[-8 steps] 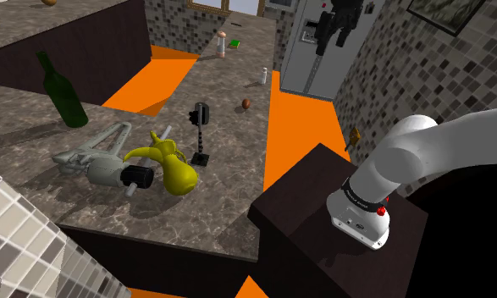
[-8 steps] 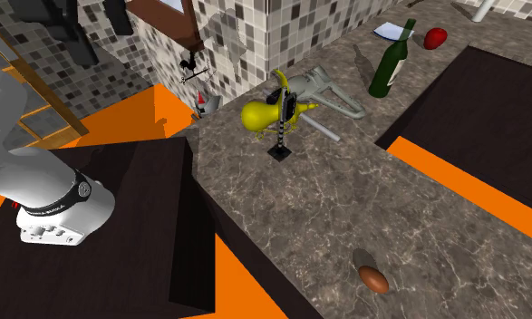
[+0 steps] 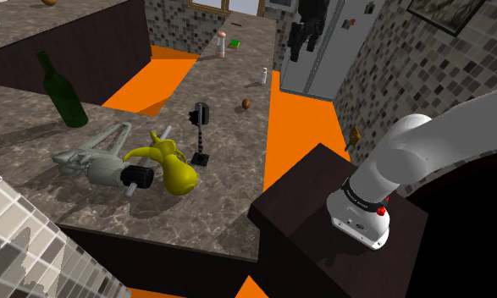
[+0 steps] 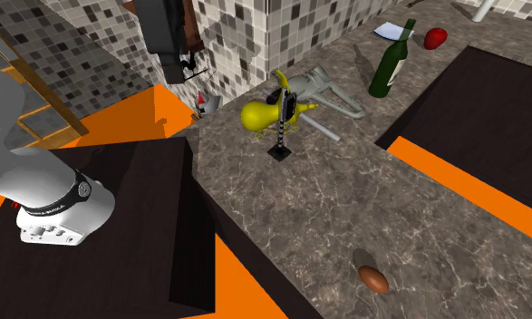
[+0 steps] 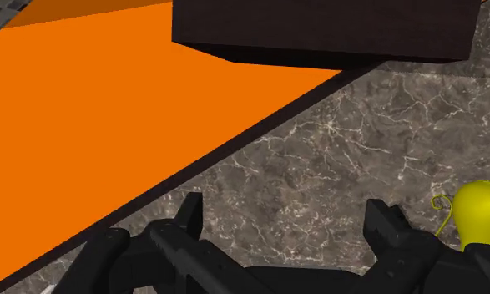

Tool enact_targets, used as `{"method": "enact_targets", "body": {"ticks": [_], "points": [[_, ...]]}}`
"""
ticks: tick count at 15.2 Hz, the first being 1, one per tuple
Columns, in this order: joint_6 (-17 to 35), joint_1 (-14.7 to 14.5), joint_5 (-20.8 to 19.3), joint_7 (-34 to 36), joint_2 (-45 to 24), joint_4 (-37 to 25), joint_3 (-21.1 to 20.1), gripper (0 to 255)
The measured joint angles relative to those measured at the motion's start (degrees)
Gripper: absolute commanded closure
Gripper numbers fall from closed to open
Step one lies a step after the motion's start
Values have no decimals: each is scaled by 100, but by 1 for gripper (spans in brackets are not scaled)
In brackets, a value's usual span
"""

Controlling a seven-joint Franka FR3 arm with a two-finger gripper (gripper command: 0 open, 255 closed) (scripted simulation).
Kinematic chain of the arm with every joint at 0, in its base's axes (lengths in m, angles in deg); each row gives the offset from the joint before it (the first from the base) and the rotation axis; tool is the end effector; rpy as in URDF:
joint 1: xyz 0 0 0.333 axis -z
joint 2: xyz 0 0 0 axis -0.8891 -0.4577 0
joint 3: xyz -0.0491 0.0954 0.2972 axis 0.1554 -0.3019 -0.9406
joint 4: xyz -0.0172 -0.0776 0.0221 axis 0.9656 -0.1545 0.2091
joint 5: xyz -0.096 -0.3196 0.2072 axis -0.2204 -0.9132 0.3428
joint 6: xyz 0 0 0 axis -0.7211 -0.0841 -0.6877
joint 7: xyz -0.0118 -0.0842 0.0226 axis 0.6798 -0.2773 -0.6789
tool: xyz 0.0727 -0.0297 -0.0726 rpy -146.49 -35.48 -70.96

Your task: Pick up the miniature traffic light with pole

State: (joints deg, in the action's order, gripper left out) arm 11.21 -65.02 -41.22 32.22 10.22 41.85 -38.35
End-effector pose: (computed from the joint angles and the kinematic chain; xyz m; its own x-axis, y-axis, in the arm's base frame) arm 0.3862 0.0054 0.5708 0.9974 0.0437 -0.0580 0.0507 -0.9909 0.1248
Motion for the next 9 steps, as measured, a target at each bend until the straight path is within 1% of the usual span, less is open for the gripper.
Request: {"method": "enact_targets", "body": {"ticks": [3,5,9], "points": [[266,-124,1,-316,-624,-273,-1,0],[472,-212,13,-494,-955,-335,-30,0],[749,-344,9,-925,-1756,-751,-67,0]]}}
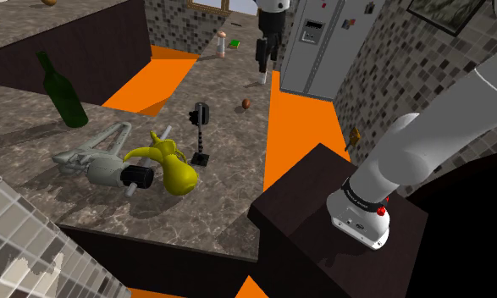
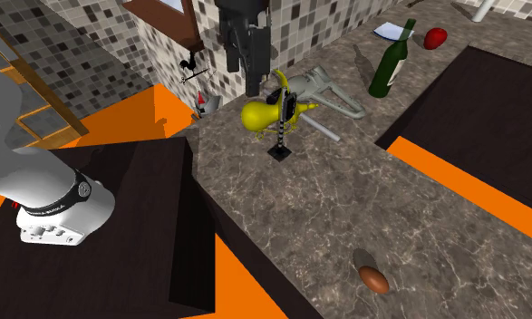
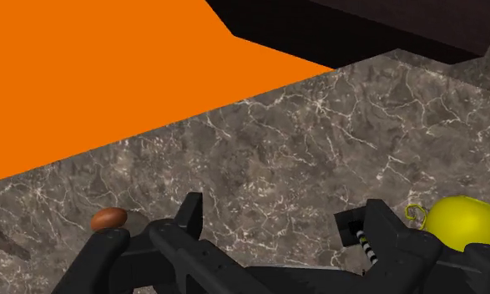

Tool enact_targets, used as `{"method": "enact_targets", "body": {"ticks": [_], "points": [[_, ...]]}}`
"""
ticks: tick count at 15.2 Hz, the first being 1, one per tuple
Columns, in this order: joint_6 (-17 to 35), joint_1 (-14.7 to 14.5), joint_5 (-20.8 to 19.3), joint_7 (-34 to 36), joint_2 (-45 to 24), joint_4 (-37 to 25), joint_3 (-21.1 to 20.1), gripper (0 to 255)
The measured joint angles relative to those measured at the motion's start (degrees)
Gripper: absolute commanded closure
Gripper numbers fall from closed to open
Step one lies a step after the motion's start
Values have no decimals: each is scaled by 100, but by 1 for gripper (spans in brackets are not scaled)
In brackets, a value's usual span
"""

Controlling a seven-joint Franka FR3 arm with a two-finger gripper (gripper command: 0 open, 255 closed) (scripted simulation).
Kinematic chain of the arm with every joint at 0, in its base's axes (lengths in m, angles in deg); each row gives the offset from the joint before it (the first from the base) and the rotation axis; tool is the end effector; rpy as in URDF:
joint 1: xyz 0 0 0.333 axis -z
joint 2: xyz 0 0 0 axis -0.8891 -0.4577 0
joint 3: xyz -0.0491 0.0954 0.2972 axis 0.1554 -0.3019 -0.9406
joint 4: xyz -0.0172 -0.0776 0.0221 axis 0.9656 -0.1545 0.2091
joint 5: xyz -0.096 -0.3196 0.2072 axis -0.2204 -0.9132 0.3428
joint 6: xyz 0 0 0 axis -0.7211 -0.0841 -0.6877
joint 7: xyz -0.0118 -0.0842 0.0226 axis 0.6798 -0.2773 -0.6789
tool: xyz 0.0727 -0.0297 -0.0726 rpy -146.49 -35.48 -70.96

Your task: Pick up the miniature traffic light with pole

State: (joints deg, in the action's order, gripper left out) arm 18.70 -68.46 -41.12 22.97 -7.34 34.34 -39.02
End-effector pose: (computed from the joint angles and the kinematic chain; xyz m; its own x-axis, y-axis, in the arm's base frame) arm 0.4780 0.0459 0.5099 0.9504 0.2865 -0.1215 0.2990 -0.9488 0.1017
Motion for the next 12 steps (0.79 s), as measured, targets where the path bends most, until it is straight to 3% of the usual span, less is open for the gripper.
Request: {"method": "enact_targets", "body": {"ticks": [12], "points": [[462,-422,-96,-1014,-2370,-1544,-384,0]]}}
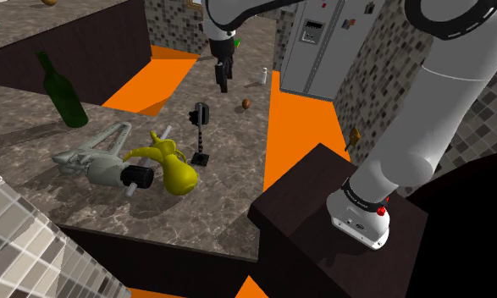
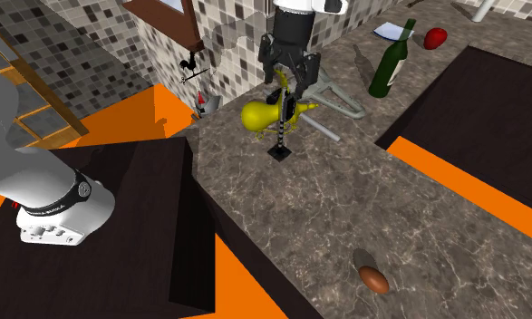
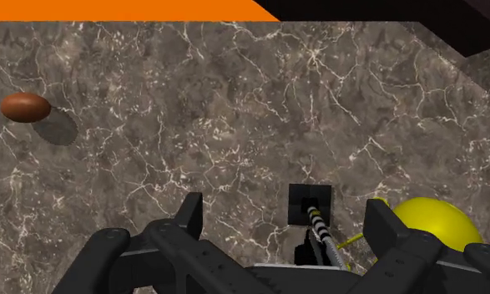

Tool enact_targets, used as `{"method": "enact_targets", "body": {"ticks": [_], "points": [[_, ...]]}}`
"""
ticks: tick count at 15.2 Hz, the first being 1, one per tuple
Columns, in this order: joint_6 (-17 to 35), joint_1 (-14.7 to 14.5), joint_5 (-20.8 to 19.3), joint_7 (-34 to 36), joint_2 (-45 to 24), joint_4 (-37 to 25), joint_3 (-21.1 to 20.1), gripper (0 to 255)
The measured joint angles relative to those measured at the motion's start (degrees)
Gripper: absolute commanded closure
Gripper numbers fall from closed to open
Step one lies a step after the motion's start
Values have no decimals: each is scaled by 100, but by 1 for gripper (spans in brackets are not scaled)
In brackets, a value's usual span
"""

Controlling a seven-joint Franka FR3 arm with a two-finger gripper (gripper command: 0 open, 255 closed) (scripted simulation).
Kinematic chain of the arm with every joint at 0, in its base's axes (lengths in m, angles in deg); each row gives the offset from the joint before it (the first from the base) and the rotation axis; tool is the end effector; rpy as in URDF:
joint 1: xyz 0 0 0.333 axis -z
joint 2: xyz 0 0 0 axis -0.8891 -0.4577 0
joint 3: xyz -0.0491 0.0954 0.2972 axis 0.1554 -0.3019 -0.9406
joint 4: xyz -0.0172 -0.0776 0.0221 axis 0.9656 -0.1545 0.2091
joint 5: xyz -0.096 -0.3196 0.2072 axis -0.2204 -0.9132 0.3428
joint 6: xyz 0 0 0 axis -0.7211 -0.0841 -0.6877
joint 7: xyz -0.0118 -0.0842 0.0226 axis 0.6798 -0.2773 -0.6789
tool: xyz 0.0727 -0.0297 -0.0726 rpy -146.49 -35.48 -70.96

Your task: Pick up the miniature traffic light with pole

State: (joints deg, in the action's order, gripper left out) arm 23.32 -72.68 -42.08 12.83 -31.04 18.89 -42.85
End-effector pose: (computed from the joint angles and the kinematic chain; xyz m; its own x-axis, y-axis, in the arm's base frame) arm 0.5776 0.1384 0.4174 0.7923 0.5789 -0.1928 0.5969 -0.8009 0.0480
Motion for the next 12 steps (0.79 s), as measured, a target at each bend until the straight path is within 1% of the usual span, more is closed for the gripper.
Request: {"method": "enact_targets", "body": {"ticks": [6,12], "points": [[-18,-269,-161,-427,-1212,-1037,-231,0],[-74,-558,-349,-840,-2225,-1915,-422,0]]}}
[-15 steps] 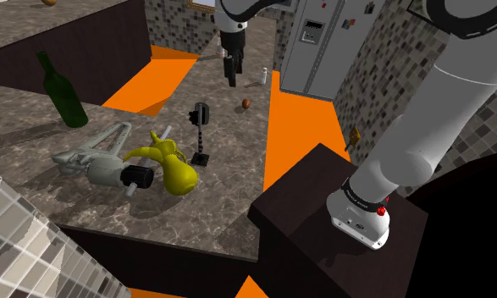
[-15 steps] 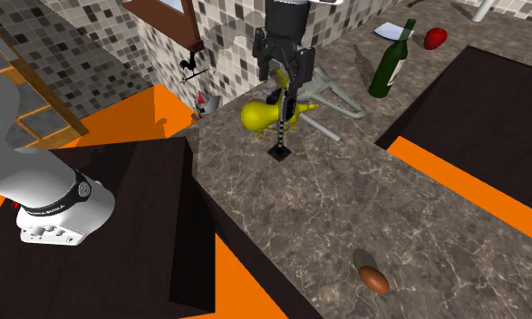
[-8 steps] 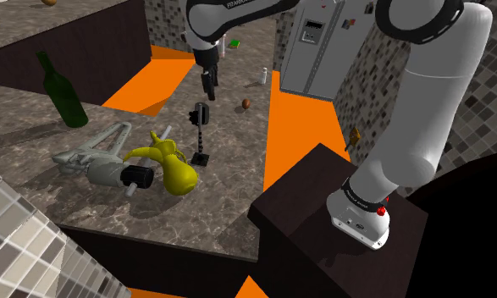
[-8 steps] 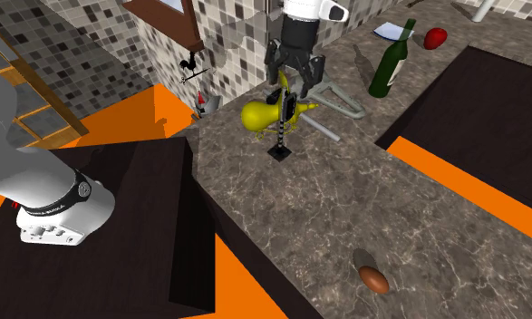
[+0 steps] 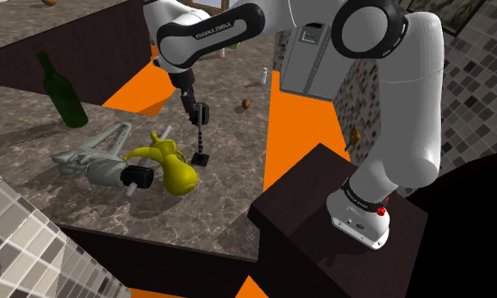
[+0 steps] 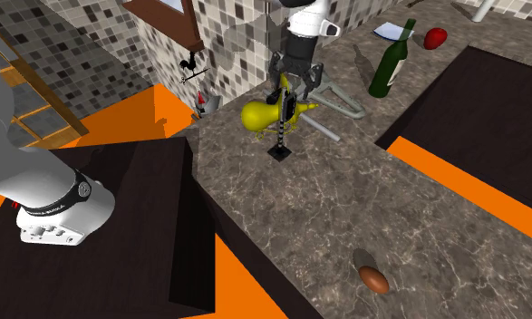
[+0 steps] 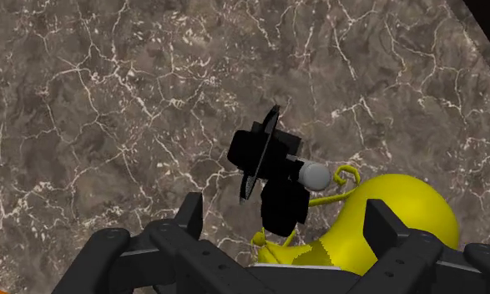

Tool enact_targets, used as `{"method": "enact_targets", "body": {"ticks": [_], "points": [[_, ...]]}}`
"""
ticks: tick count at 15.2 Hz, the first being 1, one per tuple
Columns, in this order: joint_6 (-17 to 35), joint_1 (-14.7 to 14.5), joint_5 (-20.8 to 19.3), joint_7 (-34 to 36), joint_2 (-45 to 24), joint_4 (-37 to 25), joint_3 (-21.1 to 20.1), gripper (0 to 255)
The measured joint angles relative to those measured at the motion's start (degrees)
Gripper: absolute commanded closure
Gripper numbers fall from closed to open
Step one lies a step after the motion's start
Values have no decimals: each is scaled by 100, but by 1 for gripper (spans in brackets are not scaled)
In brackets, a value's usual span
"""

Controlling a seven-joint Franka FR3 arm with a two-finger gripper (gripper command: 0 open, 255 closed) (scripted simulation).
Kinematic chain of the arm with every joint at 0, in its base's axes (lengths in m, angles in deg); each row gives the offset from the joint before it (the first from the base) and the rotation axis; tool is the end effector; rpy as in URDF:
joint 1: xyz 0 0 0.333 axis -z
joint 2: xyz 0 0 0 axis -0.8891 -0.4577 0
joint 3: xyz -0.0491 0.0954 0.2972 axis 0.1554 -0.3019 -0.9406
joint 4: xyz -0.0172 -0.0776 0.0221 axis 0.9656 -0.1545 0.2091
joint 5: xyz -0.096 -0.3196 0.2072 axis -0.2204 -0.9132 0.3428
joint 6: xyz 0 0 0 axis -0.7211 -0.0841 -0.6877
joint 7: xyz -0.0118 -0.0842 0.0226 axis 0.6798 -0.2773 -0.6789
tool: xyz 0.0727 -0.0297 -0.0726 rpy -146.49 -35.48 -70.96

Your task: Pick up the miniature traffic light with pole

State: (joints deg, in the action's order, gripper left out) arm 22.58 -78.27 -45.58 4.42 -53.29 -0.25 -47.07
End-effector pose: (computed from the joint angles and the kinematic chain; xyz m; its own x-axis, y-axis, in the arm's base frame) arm 0.6327 0.2536 0.3197 0.5516 0.7986 -0.2407 0.8191 -0.5732 -0.0248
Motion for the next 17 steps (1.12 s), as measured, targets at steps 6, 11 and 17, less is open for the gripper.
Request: {"method": "enact_targets", "body": {"ticks": [6,11,17], "points": [[266,-33,-58,-11,-284,5,3,0],[410,-46,-78,21,-382,51,10,255],[417,-42,-83,18,-382,40,14,255]]}}
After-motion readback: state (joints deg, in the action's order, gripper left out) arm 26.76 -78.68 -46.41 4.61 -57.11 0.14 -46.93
